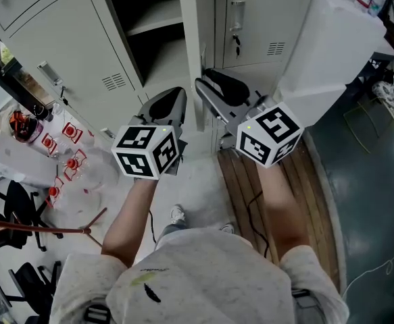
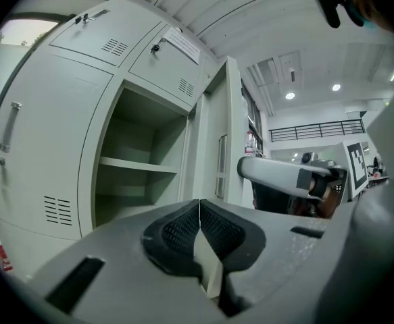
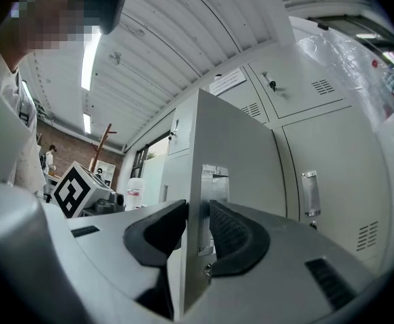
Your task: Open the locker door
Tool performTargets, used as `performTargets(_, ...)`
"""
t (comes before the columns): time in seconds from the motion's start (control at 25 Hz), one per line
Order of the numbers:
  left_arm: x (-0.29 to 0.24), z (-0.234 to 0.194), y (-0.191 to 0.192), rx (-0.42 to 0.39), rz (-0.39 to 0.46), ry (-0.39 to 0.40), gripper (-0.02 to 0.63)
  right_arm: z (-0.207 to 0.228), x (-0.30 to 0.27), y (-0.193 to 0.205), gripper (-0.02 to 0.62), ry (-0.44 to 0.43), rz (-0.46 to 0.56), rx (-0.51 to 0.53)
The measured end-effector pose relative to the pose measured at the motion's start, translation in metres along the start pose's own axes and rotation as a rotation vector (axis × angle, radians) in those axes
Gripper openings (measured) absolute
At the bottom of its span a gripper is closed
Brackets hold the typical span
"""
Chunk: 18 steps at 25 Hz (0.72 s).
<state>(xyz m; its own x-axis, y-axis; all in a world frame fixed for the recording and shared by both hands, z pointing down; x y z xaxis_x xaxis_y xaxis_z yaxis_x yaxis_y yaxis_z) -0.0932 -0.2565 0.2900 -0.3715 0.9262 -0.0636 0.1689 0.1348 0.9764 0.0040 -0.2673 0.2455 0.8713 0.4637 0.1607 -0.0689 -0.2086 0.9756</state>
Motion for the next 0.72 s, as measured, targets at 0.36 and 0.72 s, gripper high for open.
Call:
performTargets(0.36,-0.01,0.022,0.006,-0.002,-0.01,0.036,0.009,0.009,0.027,-0.002,0.072,0.057,-0.003,0.022)
performTargets(0.72,-0.02,0.043,0.01,-0.005,-0.019,0.073,0.009,0.024,0.051,-0.005,0.058,0.121,-0.02,0.025)
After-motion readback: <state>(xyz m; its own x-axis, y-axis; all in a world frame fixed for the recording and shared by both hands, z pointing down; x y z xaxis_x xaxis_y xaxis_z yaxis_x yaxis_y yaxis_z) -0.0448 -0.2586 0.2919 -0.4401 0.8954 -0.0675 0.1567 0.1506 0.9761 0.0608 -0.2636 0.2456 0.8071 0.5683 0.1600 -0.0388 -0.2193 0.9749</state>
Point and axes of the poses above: the fingertips, and each gripper's own axes: x backward along the fingers, z to its right, y out of its underside, the point moved 4 cm from there along x, backward along the fingers, and after that the axes turned 6 degrees about x, right-handed, at the moved point
